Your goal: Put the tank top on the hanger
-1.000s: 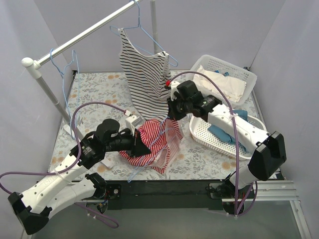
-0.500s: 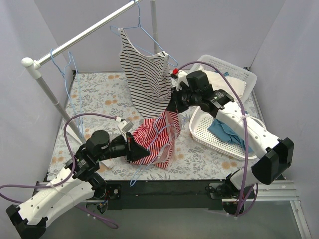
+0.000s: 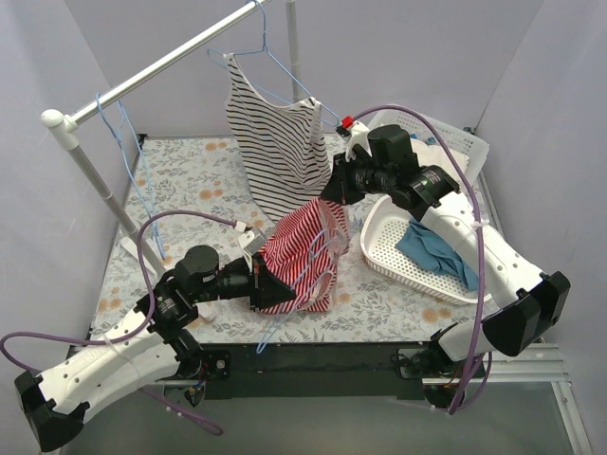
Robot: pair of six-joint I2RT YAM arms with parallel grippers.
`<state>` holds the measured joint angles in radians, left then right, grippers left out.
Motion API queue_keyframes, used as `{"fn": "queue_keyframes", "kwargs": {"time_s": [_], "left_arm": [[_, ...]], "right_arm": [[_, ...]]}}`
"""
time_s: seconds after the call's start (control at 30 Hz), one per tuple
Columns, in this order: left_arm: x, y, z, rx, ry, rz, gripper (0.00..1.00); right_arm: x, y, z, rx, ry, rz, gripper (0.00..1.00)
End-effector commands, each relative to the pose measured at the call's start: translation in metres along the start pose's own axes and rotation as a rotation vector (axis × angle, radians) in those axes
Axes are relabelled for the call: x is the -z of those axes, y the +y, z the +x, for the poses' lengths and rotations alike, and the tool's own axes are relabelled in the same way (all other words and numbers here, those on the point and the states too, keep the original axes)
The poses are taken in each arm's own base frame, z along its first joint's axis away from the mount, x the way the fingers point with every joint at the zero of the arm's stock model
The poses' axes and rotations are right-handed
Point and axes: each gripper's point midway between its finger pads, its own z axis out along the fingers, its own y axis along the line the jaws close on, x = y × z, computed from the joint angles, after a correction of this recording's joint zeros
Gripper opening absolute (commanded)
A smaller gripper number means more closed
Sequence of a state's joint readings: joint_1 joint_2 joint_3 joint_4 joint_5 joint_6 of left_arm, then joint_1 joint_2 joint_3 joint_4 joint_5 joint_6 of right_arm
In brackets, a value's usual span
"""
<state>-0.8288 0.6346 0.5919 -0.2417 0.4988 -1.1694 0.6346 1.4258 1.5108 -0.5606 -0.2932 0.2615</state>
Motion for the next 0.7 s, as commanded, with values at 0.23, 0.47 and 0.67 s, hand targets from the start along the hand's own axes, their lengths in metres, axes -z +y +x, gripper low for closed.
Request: {"fn": "queue_keyframes", "kwargs": {"time_s": [0.23,0.47,0.67], "left_arm": [[0.000,-0.041,-0.036,-0.144,-0.112,0.160,0.00],[-0.015,-0.030,-0.041,-0.133,-0.152,0.151,0.00],[-0.027,-0.023,-0.042,-0.114,-0.158,0.145,0.00]], "right_arm": [[0.013,-0.035,-0.002,-0.019,-0.051,0.153,0.69],[0.063,-0.073,0.002,-0.095,-0.208,0.433,0.77],[0.104,-0.081,0.020,-0.165,-0.361,0.493,0.73]]}}
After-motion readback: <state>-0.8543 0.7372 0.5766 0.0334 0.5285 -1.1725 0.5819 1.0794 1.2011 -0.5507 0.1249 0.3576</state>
